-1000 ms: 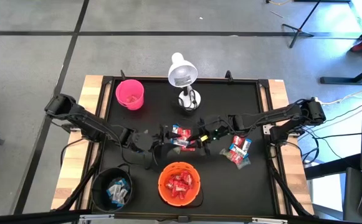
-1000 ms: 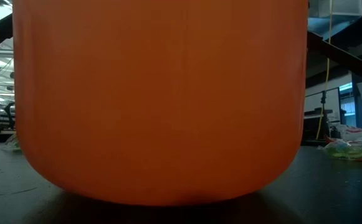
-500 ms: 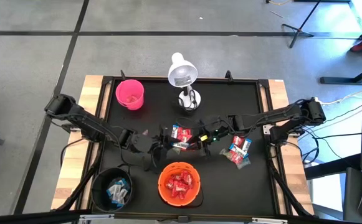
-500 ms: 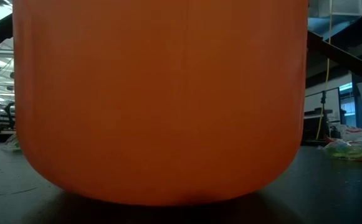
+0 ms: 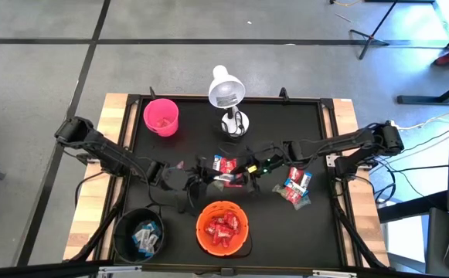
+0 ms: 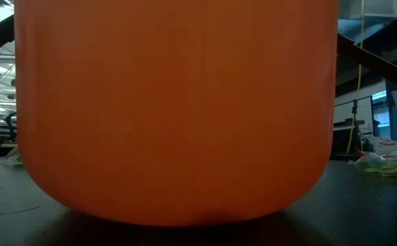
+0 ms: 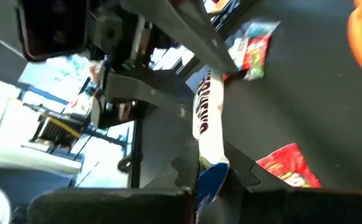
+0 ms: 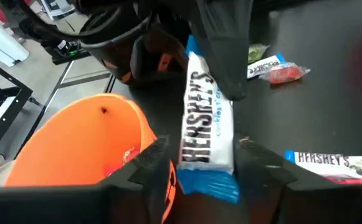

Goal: Sort candy
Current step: Put the white candy into the black bucket

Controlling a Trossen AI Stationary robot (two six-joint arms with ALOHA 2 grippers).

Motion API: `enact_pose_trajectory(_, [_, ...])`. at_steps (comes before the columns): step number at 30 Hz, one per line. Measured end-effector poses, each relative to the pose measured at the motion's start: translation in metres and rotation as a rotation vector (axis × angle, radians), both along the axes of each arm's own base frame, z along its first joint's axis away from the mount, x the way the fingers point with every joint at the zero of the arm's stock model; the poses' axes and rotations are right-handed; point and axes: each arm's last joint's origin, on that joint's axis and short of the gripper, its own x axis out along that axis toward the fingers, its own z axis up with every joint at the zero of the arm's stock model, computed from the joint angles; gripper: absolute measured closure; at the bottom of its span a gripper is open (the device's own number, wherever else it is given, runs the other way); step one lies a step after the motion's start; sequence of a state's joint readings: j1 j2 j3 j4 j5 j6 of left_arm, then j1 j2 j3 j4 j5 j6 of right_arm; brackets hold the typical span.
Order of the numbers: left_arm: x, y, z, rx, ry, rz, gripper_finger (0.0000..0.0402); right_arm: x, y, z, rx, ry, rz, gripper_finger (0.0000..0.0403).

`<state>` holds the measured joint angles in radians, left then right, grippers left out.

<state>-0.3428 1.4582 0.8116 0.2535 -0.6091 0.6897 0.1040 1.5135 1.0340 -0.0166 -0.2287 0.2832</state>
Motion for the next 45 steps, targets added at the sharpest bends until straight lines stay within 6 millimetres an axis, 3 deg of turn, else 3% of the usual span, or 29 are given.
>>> enact_pose_trajectory(7, [-0.01, -0.007, 0.007, 0.017, -0.01, 0.048, 0.0383, 0.004, 0.002, 0.025, 0.011, -0.023, 0.041, 0.0168])
enact_pose_trajectory(14, [-0.044, -0.018, 0.024, -0.085, -0.011, 0.099, 0.0384, 0.003, 0.002, 0.047, -0.03, 0.019, 0.074, 0.0151])
enact_pose_trajectory(20, [-0.089, -0.026, 0.045, -0.418, 0.042, 0.037, 0.0382, -0.008, 0.006, 0.056, -0.052, 0.034, 0.086, 0.0151])
enact_pose_trajectory(25, [-0.125, -0.03, 0.084, -0.618, 0.06, 0.022, 0.0383, -0.026, 0.025, 0.059, -0.128, 0.023, 0.068, 0.0151])
enact_pose_trajectory(31, [-0.149, -0.035, 0.125, -0.929, 0.208, -0.051, 0.0383, -0.046, 0.044, 0.06, -0.213, -0.001, 0.025, 0.0151])
enact_pose_trajectory(35, [-0.164, -0.032, 0.13, -1.133, 0.373, 0.094, 0.0383, -0.052, 0.053, 0.059, -0.246, -0.008, 0.008, 0.0151])
enact_pose_trajectory(39, [-0.179, -0.03, 0.119, -1.319, 0.641, 0.36, 0.0382, -0.055, 0.061, 0.058, -0.256, -0.012, 0.018, 0.0151])
enact_pose_trajectory(42, [-0.188, -0.03, 0.113, -1.385, 0.777, 0.549, 0.0382, -0.057, 0.065, 0.059, -0.258, -0.016, 0.026, 0.0151])
enact_pose_trajectory(45, [-0.19, -0.035, 0.111, -1.418, 0.804, 0.627, 0.0382, -0.058, 0.067, 0.058, -0.273, -0.019, 0.011, 0.0151])
